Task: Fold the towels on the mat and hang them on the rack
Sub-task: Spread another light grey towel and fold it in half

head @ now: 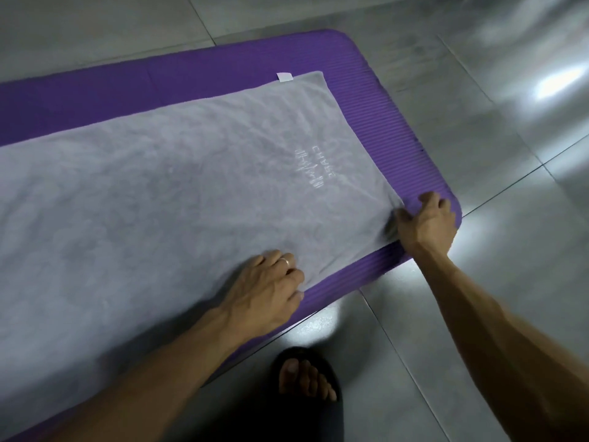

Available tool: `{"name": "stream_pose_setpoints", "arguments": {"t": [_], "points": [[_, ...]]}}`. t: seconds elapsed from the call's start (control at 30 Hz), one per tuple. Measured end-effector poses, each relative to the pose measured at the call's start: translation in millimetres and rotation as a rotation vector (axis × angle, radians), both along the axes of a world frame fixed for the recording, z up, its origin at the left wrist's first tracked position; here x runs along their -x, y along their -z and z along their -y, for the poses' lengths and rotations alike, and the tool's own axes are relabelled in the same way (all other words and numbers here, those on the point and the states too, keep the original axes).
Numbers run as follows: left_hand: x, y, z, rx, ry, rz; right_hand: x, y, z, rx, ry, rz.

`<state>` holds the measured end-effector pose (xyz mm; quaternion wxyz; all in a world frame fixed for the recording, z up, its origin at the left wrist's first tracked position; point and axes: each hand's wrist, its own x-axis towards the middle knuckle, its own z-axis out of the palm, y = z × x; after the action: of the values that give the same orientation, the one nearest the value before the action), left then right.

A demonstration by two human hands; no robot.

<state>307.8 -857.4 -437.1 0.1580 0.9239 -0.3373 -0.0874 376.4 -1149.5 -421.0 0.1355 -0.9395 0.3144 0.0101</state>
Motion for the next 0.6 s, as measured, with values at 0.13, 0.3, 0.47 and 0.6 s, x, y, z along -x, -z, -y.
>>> {"name": "stream_pose_setpoints", "arguments": {"t": [0.13, 0.3, 0.47, 0.6], "points": [[15.5, -7.7, -56.5, 0.031, 0.051, 0.05, 32.0, -6.3, -71.9, 0.088, -0.466, 0.179], [44.1, -5.9, -156.1, -0.062, 0.127, -0.05, 90.4, 3.1, -170.0, 0.014, -0.781, 0.123], [56.0, 1.2, -198.6, -0.018, 0.31, -0.08, 124.5, 11.0, -220.3, 0.02, -0.819, -0.013], [62.2, 3.2, -209.2, 0.048, 0.296, -0.056, 129.0, -4.0, -224.4, 0.297, -0.808, -0.195]]}}
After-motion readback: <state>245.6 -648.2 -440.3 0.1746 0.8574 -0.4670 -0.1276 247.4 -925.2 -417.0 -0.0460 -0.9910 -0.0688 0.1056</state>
